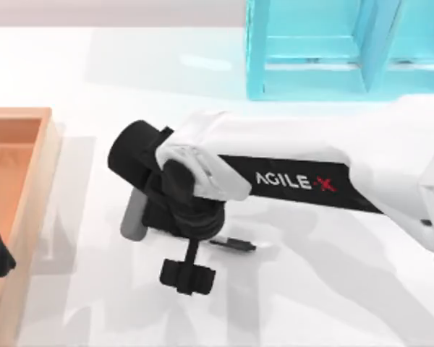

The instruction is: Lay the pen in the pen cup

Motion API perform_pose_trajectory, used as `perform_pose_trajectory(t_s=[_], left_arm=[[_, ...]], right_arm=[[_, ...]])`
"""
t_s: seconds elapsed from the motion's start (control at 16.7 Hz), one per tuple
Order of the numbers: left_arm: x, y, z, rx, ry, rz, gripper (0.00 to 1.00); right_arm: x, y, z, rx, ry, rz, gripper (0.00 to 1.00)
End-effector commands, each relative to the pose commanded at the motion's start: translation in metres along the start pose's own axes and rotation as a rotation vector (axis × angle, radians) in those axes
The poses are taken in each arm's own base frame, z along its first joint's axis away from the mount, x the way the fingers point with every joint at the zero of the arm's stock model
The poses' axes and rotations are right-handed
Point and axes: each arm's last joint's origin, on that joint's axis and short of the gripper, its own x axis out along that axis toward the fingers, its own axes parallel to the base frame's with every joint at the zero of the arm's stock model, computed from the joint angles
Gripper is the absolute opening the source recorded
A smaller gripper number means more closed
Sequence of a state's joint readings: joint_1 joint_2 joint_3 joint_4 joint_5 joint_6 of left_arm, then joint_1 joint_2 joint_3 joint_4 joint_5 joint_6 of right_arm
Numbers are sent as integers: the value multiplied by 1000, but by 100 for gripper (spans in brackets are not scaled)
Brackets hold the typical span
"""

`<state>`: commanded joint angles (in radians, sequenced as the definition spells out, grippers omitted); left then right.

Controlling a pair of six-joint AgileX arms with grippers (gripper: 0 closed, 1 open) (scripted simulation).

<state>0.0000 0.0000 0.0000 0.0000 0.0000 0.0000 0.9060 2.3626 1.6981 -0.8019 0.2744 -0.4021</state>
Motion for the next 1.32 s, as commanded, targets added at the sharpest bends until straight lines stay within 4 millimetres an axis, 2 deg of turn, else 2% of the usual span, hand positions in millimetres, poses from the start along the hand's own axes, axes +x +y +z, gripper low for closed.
perform_pose_trajectory(t_s=[0.24,1.02,1.32], left_arm=[[0,0,0,0,0,0,100],[0,0,0,0,0,0,100],[0,0,0,0,0,0,100]], right_arm=[[2,0,0,0,1,0,100],[2,0,0,0,1,0,2],[2,0,0,0,1,0,0]])
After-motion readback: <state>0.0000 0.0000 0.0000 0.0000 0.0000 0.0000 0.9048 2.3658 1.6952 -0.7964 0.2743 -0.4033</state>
